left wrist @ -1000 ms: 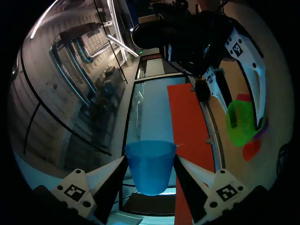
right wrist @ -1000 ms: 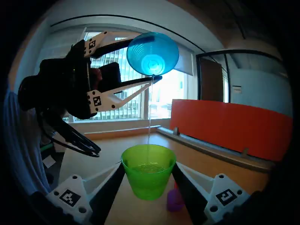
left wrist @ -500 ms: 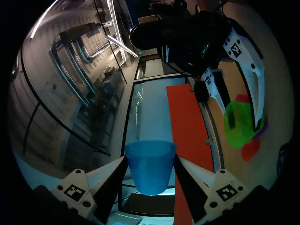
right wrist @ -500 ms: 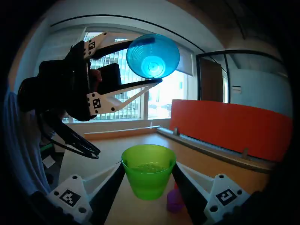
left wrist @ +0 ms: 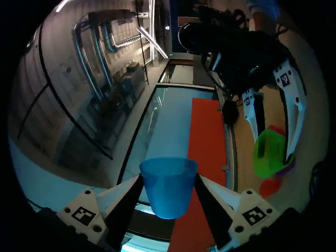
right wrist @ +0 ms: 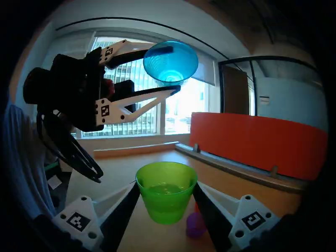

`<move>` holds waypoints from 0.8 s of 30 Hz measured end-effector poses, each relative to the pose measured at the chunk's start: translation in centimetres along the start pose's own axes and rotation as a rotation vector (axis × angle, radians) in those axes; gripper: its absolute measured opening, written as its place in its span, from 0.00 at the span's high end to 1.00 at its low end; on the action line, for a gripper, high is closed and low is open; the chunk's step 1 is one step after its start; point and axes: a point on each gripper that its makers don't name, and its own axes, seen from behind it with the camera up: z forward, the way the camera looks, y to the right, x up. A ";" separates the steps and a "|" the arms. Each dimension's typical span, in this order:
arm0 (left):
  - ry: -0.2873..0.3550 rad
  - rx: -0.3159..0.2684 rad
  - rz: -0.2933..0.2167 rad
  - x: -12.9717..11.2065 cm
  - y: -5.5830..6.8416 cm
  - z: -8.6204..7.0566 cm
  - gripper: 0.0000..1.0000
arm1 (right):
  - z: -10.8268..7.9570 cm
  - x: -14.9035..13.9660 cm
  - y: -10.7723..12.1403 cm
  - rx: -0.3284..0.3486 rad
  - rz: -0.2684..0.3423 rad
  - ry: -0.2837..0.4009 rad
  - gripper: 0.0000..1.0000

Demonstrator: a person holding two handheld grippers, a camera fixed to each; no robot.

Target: Pour water

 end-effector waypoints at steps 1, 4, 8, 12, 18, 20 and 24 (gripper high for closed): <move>-0.005 -0.005 -0.032 -0.1 0.2 0.1 0.16 | 0.0 0.0 0.0 -0.001 0.001 0.001 0.11; -0.020 -0.019 -0.136 -0.6 0.5 0.2 0.16 | 0.0 0.1 0.0 -0.002 0.002 0.003 0.11; -0.035 -0.034 -0.268 -1.3 0.8 0.4 0.16 | 0.0 0.1 0.1 -0.004 0.003 0.005 0.11; -0.043 -0.042 -0.372 -1.7 0.8 0.5 0.16 | 0.0 0.1 0.1 -0.008 0.004 0.008 0.11; -0.046 -0.058 -0.524 -1.6 0.7 0.3 0.16 | -0.2 0.2 0.1 -0.009 0.006 0.014 0.11; -0.045 -0.060 -0.572 -1.6 0.6 0.3 0.16 | -0.4 0.3 0.1 -0.010 0.006 0.015 0.11; -0.048 -0.065 -0.671 -1.8 0.4 0.4 0.16 | -0.5 0.4 0.2 -0.015 0.007 0.021 0.11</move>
